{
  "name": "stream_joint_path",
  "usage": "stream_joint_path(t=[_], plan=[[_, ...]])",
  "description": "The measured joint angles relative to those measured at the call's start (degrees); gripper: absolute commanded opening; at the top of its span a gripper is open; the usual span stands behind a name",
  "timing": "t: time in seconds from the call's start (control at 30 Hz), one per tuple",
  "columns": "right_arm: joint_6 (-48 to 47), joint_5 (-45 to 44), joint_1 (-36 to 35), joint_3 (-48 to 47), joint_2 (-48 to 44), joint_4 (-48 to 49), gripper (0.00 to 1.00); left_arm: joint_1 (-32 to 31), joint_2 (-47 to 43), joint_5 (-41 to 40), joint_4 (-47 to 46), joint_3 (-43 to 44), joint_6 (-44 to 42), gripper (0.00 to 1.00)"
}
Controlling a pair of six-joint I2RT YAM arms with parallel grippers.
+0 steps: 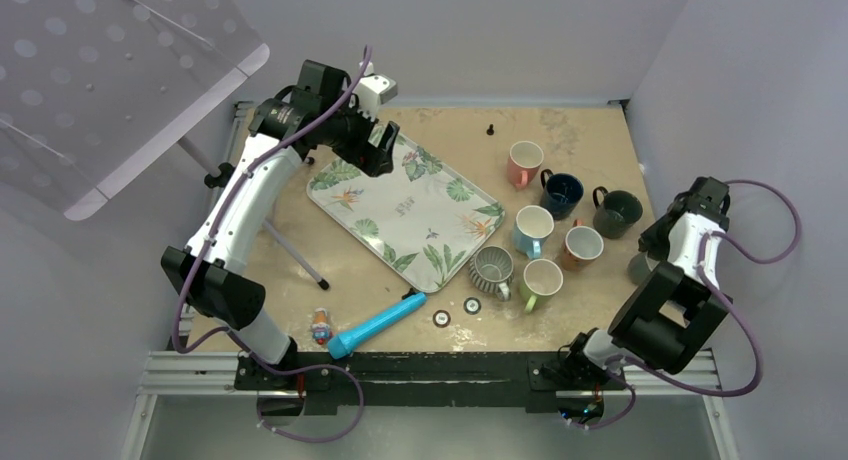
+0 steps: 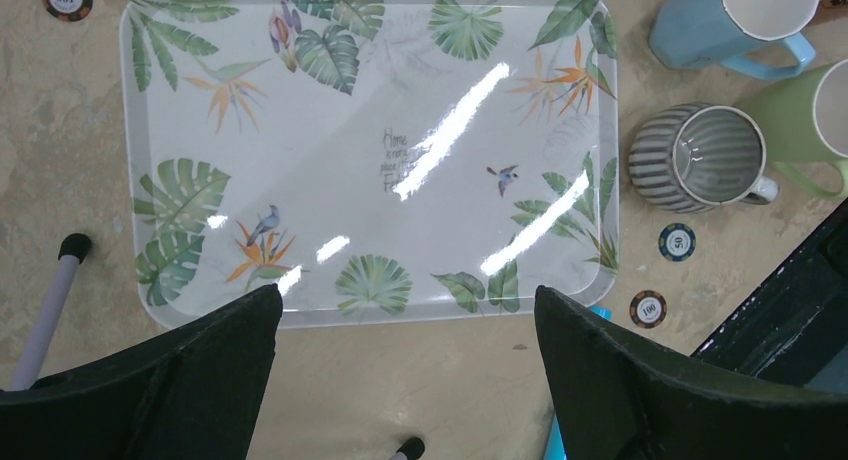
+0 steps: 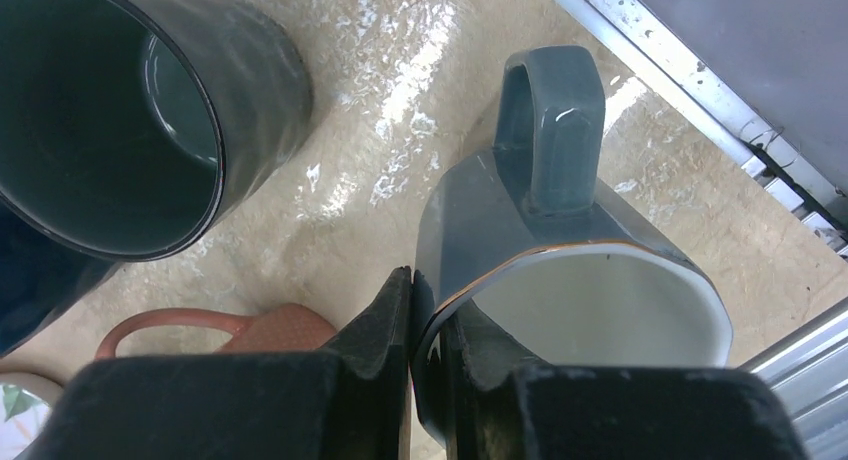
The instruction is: Turn the mug right side up
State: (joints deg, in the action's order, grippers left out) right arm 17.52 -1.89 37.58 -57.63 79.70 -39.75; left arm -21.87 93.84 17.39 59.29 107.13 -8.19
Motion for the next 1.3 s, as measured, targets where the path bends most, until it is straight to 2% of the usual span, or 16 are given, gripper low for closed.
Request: stream_joint_path(t=[0.07, 0.1, 0.27, 0.33, 0.43, 0.53, 0.57, 0.73, 0.9, 1.07, 1.3], plan=[[0.0, 0.2, 0.0, 0.0, 0.5, 0.4, 0.28, 0.0, 0.0, 0.6, 0.0, 0.0, -0.2, 1.00], [-0.1, 0.1, 0.0, 0.0, 0.6, 0.6, 0.31, 0.0, 0.0, 1.0, 0.0, 0.0, -0.5, 1.00], [-0.2, 0.5, 0.0, 0.0, 0.4, 2.2, 0.34, 0.0, 0.0, 2.5, 0.2, 0.1, -1.5, 1.00], [-0.2, 0.9, 0.0, 0.0, 0.4, 2.2, 0.40, 0.0, 0.0, 3.2, 0.4, 0.2, -1.9, 1.00], [-0.3, 0.9, 0.0, -1.0, 0.0, 1.4, 0.61, 0.0, 0.0, 4.1, 0.6, 0.5, -2.0, 1.00], [-0.4, -0.8, -0.6, -4.2, -2.6, 0.1, 0.95, 0.0, 0.0, 4.4, 0.8, 1.0, -1.8, 1.00], [-0.5, -2.1, -1.2, -5.6, -4.1, 0.1, 0.98, 0.1, 0.0, 4.3, 0.7, 1.1, -1.5, 1.00], [-2.3, -7.3, -9.9, -10.6, -14.1, 4.7, 0.98, 0.1, -2.1, 2.4, -0.6, 0.4, 1.8, 1.00], [-6.8, -4.8, -22.8, -3.7, -28.7, 18.7, 0.98, 1.6, -10.0, -4.3, -3.2, -5.6, 3.8, 1.00], [-10.0, 0.7, -23.5, 8.9, -41.6, 29.3, 0.98, 4.9, -23.2, -11.0, -6.6, -19.5, 3.1, 1.00], [-17.2, 7.0, -23.7, 19.8, -51.5, 35.3, 0.98, 4.7, -38.8, -26.6, -14.2, -41.2, 6.2, 1.00]])
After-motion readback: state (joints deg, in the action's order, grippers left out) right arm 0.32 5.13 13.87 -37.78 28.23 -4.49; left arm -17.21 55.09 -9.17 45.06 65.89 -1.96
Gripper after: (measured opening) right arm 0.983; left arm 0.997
